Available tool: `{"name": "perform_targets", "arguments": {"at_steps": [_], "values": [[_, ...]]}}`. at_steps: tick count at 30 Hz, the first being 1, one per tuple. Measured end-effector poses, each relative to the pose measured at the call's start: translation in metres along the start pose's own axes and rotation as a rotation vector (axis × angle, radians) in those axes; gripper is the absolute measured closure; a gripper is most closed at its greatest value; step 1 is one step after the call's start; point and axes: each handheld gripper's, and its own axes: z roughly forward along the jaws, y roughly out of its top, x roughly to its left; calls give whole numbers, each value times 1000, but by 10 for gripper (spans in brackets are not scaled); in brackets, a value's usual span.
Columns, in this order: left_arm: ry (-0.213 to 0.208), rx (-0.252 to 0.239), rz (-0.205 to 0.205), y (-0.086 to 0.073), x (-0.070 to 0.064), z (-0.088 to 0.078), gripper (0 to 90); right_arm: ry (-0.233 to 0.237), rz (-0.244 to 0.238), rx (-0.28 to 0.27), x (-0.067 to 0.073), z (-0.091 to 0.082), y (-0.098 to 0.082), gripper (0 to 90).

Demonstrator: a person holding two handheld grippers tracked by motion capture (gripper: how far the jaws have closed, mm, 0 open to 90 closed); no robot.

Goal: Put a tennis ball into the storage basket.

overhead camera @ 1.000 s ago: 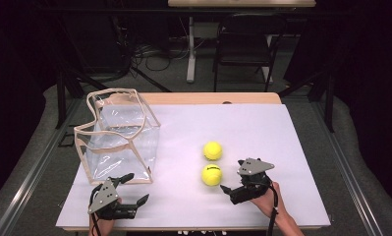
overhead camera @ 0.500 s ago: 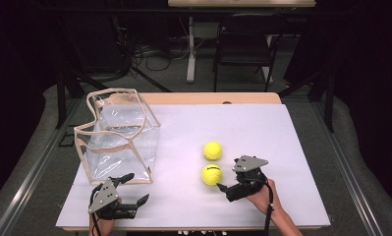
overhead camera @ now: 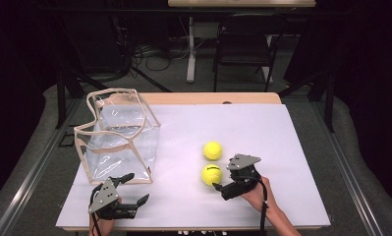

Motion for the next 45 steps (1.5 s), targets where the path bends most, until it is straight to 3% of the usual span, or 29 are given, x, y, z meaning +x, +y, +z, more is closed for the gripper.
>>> {"name": "perform_targets", "arguments": {"at_steps": [39,45], "values": [[-9,5,5,0,0,2,160,68,38,42,3,37,3,0],[-10,6,6,0,0,2,160,69,46,44,2,39,0,42]]}}
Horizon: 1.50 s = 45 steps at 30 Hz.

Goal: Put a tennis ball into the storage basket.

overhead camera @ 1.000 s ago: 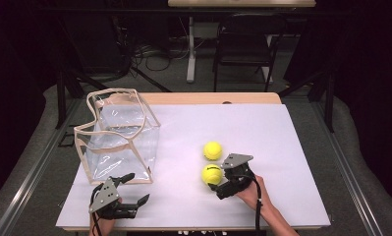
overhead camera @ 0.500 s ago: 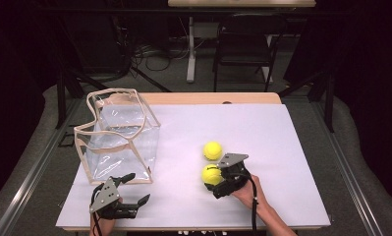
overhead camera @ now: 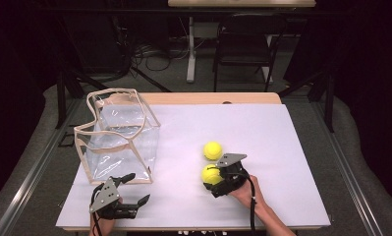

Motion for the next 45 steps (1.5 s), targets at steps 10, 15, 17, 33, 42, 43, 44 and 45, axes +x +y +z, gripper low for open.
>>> {"name": "perform_targets", "arguments": {"at_steps": [10,15,17,33,42,43,44,45], "values": [[-1,1,0,0,0,0,160,-8,-7,22,0,4,-1,144],[-2,2,0,0,0,0,160,-18,-13,40,2,7,-2,224],[-3,2,0,0,0,0,160,-19,-13,38,2,6,-2,240],[-3,1,-1,0,1,0,160,-27,-44,-11,4,-2,1,260],[-7,1,-3,-1,0,1,160,-38,-59,-37,6,-12,5,259],[-7,1,-3,-1,0,1,160,-39,-62,-40,6,-12,6,259],[-6,0,-2,-1,0,1,160,-40,-61,-41,7,-13,6,260],[-8,1,-3,-1,0,1,160,-40,-61,-41,7,-13,6,260]]}}
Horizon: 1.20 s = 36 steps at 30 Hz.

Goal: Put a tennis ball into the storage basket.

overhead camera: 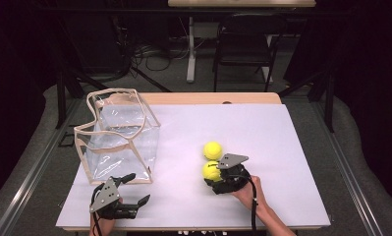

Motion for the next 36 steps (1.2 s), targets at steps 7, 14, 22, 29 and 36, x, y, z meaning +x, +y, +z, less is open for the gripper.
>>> {"name": "perform_targets", "arguments": {"at_steps": [7,14,22,29,36], "values": [[-6,5,-1,0,0,1,160,-4,-8,-12,0,-4,2,260],[-6,3,-2,0,0,1,160,-16,-21,-20,0,-9,5,260],[-5,6,2,0,0,2,160,-24,-15,-32,-2,-14,9,260],[-7,3,1,0,0,2,160,-34,-17,-45,-6,-19,14,261],[-4,3,1,0,0,1,160,-46,-25,-65,-9,-25,23,261]]}}
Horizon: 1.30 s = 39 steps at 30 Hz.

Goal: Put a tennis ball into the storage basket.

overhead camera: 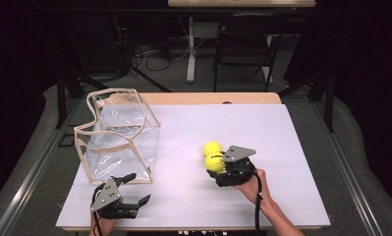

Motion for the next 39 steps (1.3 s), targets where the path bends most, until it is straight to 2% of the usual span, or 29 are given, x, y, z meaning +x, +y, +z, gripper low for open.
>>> {"name": "perform_targets", "arguments": {"at_steps": [14,39], "values": [[0,-4,1,0,0,-1,160,-9,-14,-35,-6,-4,19,261],[2,-5,6,0,0,-1,160,-17,-41,-48,-16,-3,42,261]]}}
